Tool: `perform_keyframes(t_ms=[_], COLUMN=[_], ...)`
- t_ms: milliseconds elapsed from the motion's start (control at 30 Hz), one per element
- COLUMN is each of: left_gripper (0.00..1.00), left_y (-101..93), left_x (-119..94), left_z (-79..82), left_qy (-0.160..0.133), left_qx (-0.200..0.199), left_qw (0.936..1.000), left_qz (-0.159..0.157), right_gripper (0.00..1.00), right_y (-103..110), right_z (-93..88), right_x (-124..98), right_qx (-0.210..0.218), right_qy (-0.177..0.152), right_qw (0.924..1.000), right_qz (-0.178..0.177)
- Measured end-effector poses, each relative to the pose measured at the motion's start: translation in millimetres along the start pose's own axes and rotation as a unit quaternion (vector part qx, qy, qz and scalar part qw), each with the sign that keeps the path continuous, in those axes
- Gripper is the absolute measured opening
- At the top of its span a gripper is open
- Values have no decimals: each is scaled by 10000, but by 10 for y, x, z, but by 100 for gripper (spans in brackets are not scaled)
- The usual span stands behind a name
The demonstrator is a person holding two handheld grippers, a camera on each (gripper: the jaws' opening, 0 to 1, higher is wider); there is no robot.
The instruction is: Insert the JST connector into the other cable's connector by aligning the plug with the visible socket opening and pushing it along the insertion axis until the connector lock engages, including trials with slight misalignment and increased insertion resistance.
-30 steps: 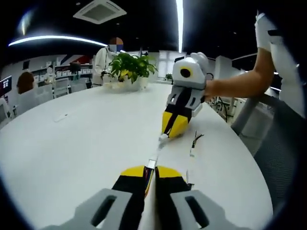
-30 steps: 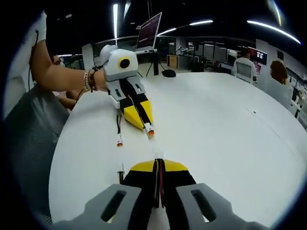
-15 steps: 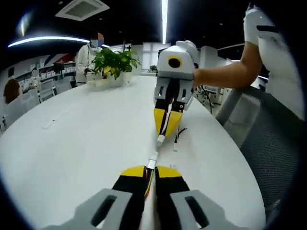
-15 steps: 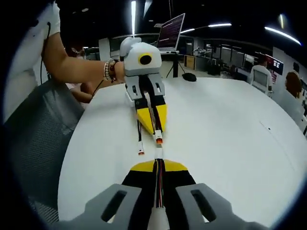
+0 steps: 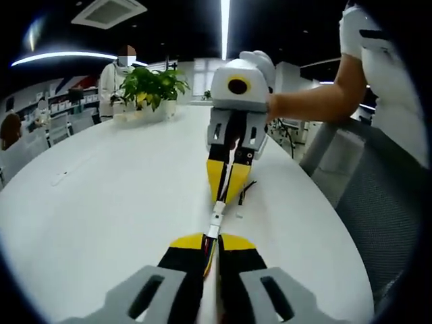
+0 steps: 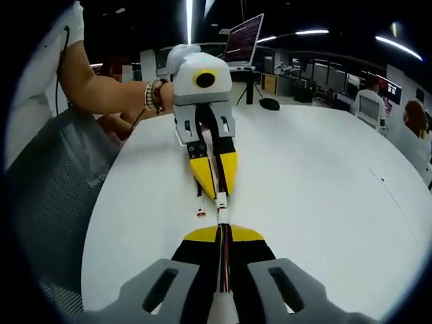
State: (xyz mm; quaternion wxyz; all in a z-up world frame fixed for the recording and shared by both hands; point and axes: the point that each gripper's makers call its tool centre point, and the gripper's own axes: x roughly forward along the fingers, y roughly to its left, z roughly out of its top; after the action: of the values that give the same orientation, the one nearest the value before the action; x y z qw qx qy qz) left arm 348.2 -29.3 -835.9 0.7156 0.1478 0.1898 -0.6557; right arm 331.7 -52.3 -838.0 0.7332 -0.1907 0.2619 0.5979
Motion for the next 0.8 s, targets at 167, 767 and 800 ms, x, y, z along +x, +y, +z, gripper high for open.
perform_keyframes(t_ms=[167,767,800], left_gripper=[1,0,0], left_y=[-28,-29,-32], left_x=[33,47,48], left_z=[-18,-23,-28], left_qy=[39,73,74], left_qx=[43,50,31], left_qw=[10000,10000,10000], left_qz=[-42,-10,-16], right_gripper=[1,1,1], right_y=[22,-2,-1], right_z=[-41,-96,-102], right_x=[30,54,56], right_qx=[-34,-185,-185], right_qy=[117,334,343], right_qw=[9999,9993,9992], right_qz=[43,10,13])
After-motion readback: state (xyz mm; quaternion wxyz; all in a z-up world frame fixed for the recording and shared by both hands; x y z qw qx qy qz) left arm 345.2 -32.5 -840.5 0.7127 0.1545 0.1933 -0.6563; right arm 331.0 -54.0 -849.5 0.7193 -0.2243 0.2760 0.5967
